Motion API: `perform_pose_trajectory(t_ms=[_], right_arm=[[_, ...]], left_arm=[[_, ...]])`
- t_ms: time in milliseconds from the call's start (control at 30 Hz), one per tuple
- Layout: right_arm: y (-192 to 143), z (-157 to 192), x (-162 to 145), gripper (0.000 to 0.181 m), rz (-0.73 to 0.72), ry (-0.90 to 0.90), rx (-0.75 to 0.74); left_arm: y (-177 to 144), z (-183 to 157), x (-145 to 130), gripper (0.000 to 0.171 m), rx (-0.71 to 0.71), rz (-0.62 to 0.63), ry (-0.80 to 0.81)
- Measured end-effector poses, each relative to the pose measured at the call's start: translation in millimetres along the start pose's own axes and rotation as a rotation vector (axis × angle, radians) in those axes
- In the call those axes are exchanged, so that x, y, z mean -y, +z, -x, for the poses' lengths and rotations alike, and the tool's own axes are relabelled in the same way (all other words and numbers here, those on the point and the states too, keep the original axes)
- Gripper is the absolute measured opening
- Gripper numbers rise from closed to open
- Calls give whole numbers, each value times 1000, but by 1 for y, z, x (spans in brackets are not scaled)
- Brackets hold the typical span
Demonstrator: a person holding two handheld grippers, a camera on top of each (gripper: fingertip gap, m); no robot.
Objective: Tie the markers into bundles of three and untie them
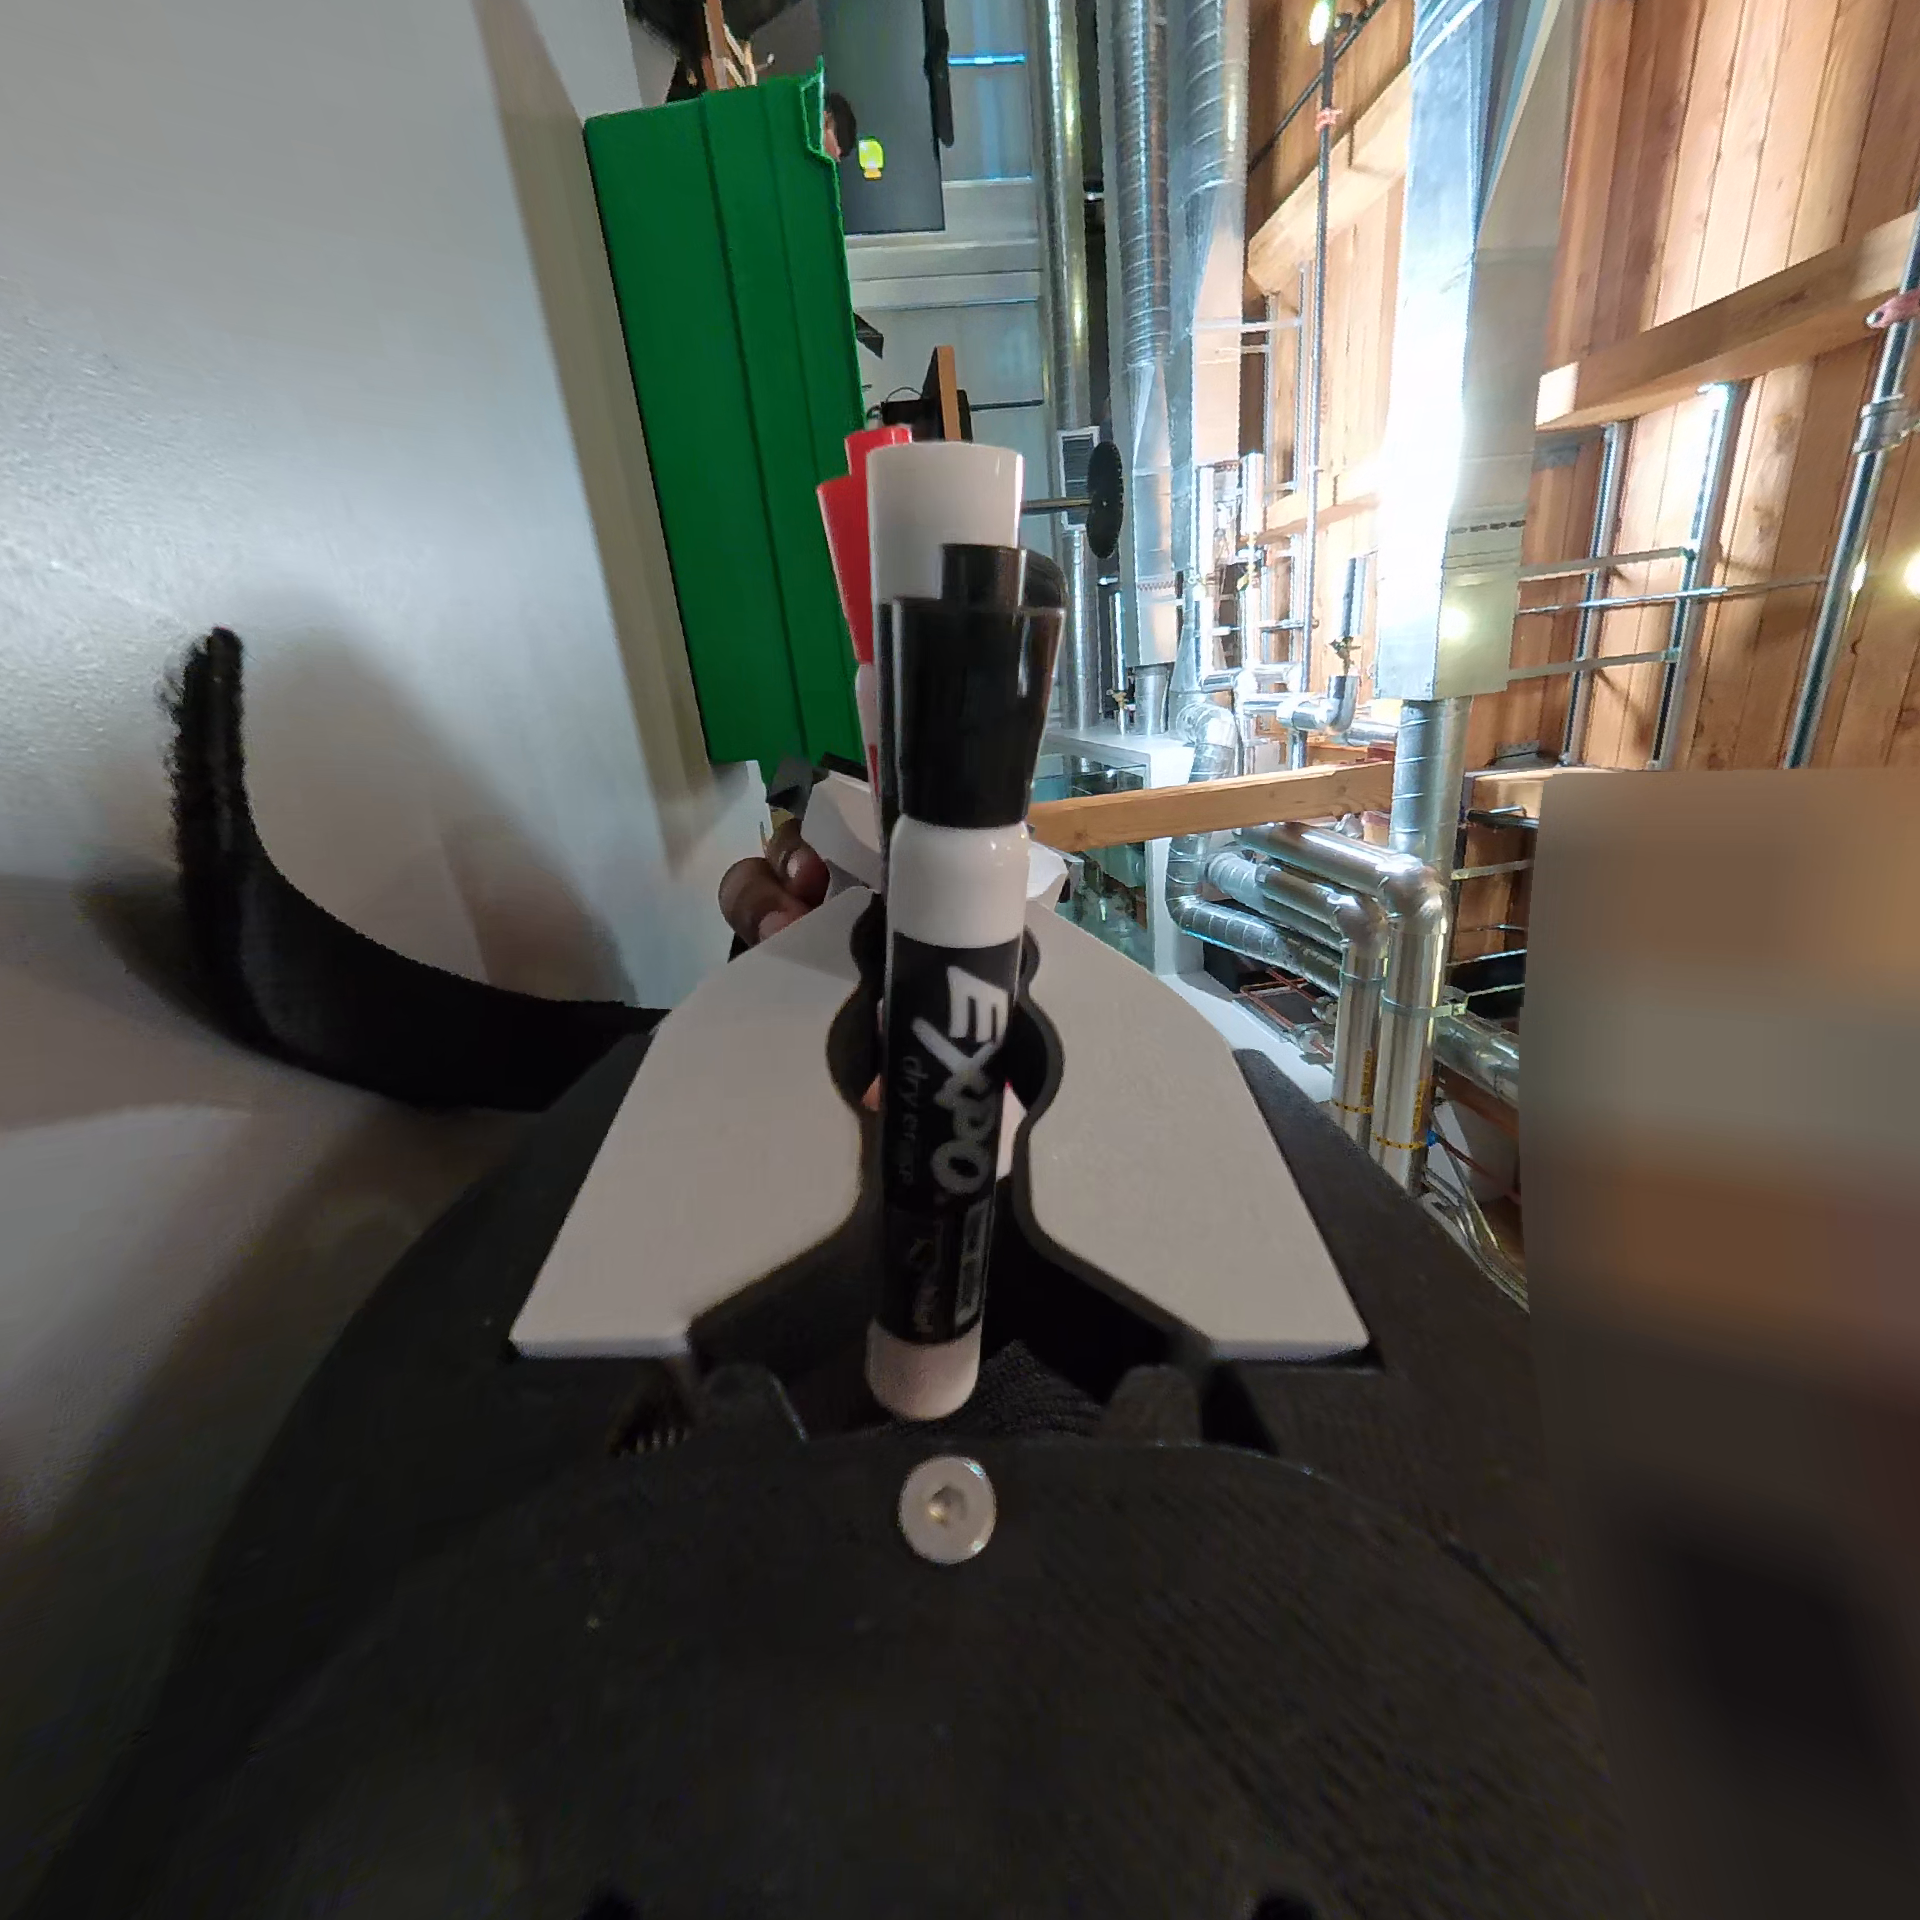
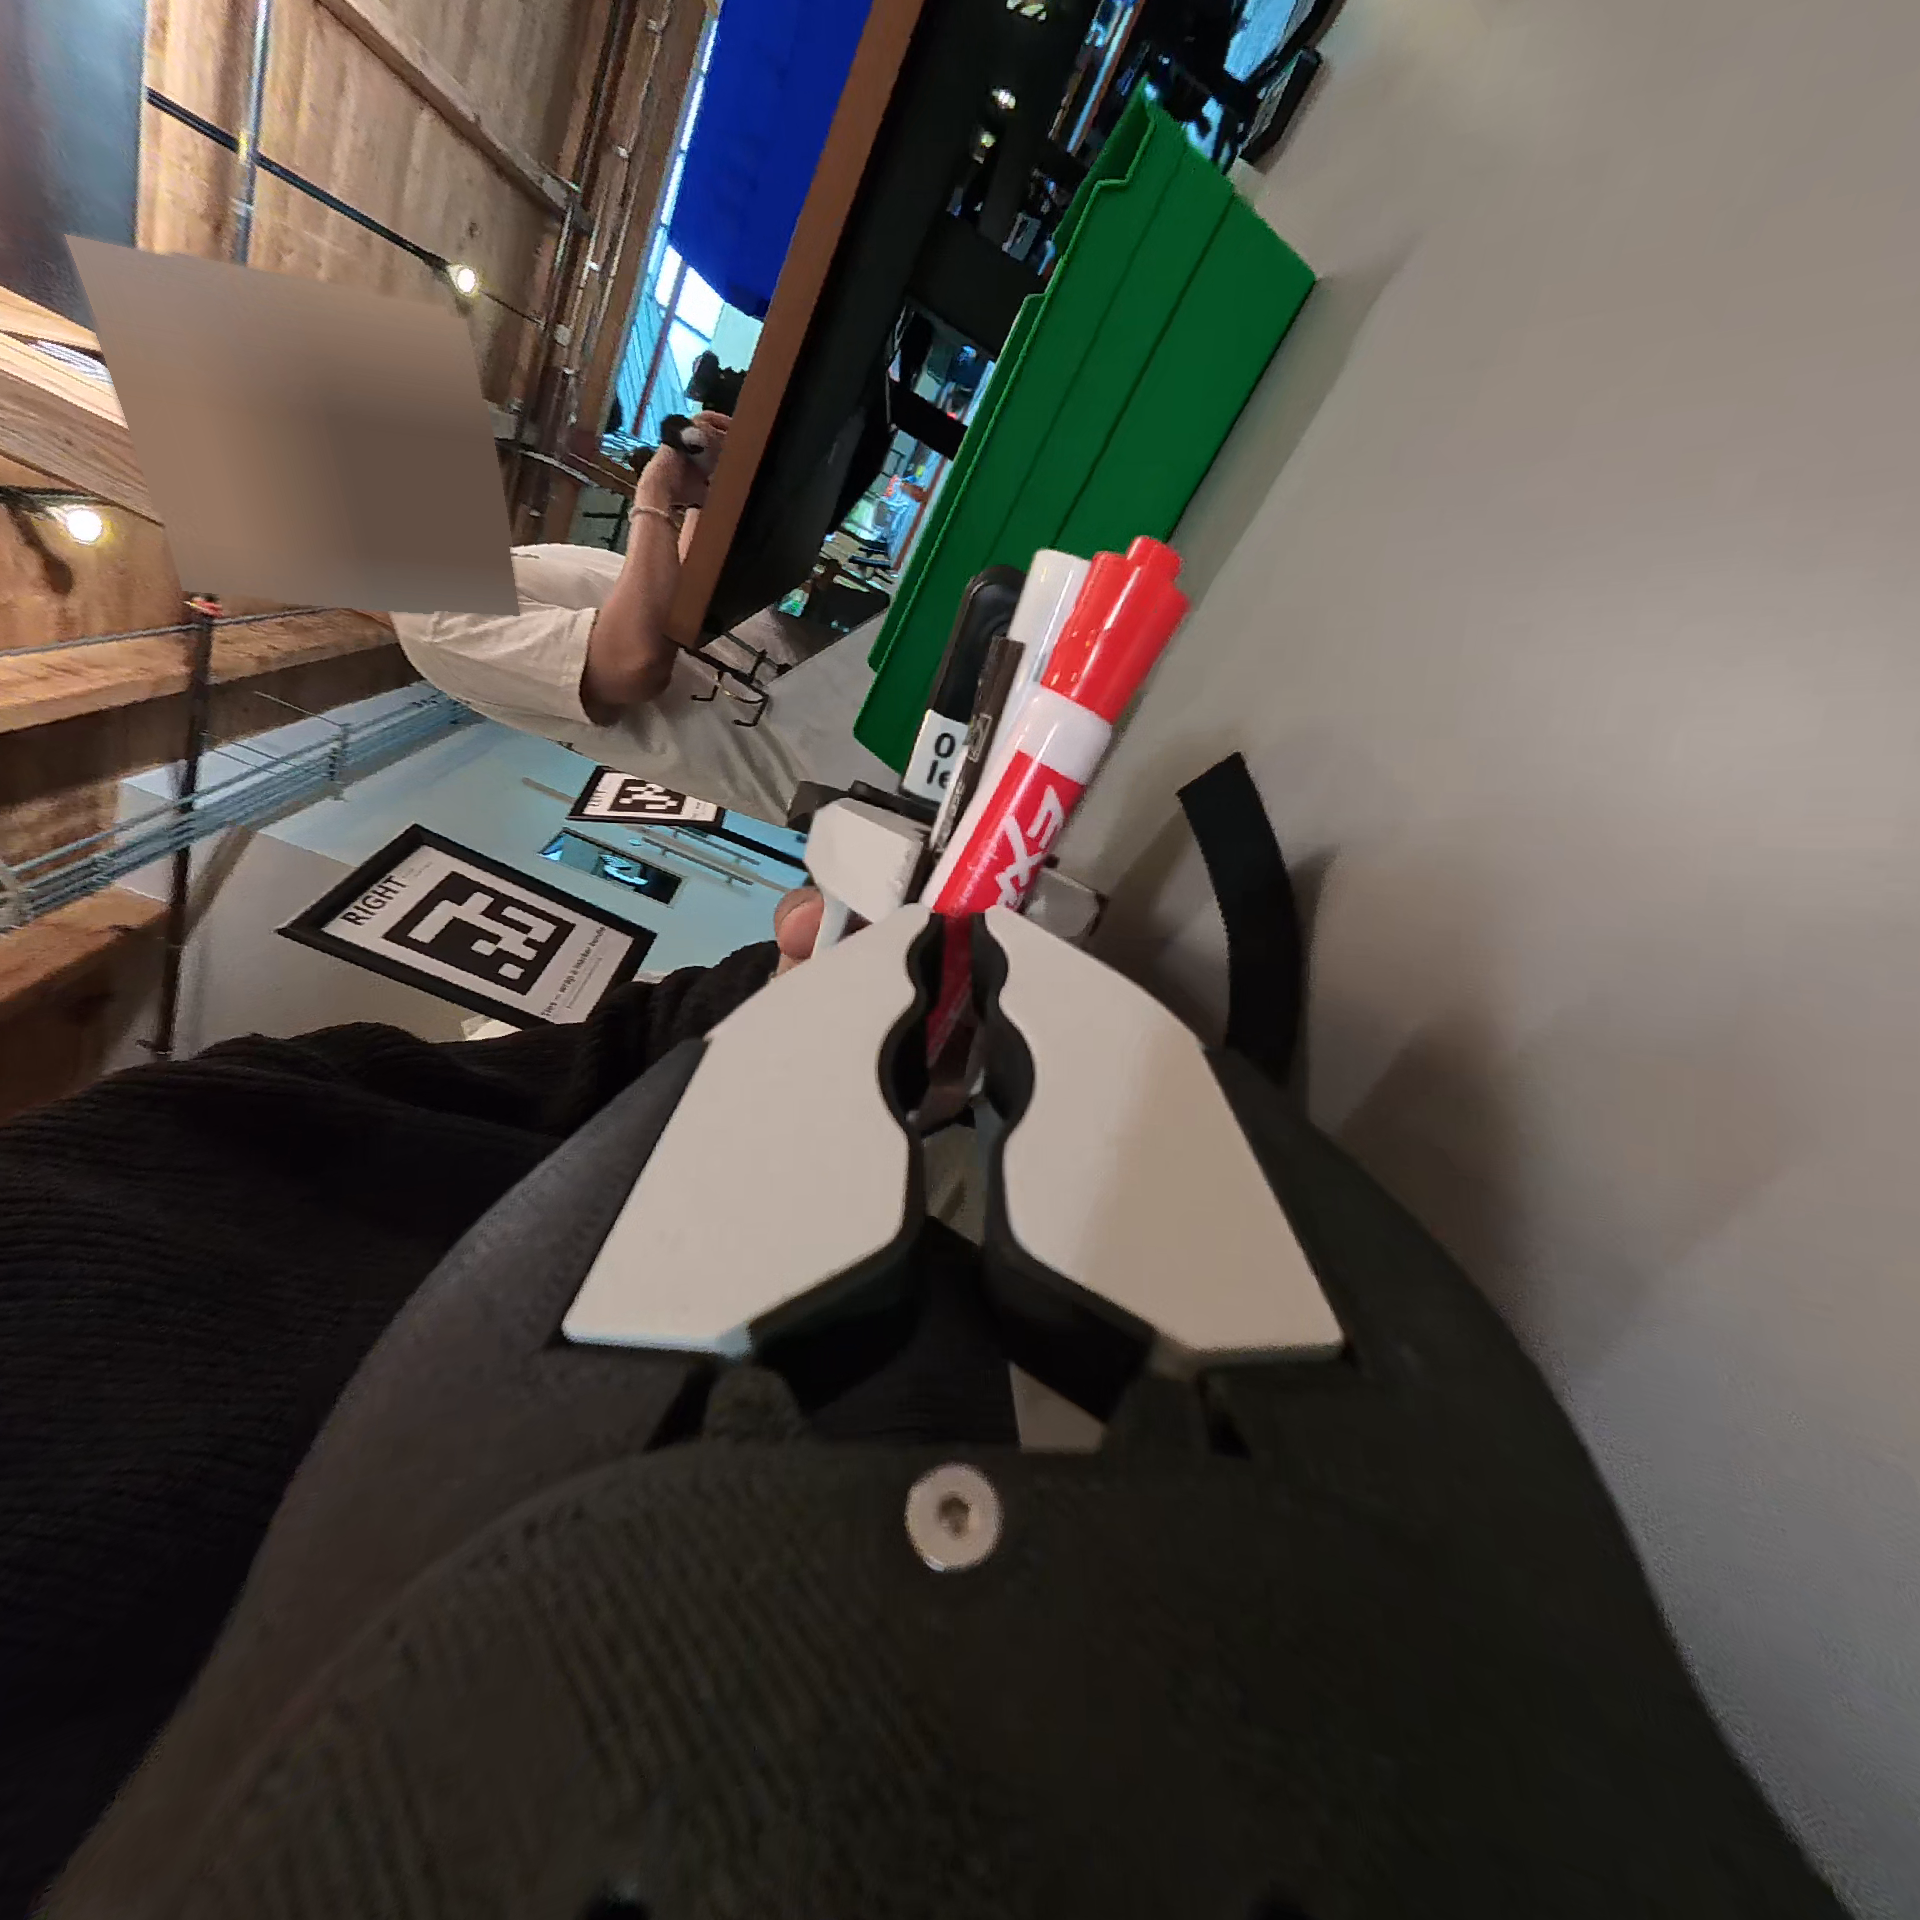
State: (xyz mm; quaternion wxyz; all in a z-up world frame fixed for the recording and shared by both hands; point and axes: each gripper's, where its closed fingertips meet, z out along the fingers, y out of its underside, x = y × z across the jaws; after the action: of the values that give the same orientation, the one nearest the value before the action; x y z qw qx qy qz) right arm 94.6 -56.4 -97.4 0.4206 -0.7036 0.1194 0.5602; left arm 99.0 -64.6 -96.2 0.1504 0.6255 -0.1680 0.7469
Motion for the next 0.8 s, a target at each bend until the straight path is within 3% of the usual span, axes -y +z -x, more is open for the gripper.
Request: perform_pose_trajectory(t_ms=[333, 800], right_arm=[[0, 2, -1, 0, 7, -25, -6], [2, 3, -4, 15, 16, 3, 18]], left_arm=[[3, -4, -5, 22, 3, 26, 26], [-4, 1, 12, 21, 44, -56, 46]])
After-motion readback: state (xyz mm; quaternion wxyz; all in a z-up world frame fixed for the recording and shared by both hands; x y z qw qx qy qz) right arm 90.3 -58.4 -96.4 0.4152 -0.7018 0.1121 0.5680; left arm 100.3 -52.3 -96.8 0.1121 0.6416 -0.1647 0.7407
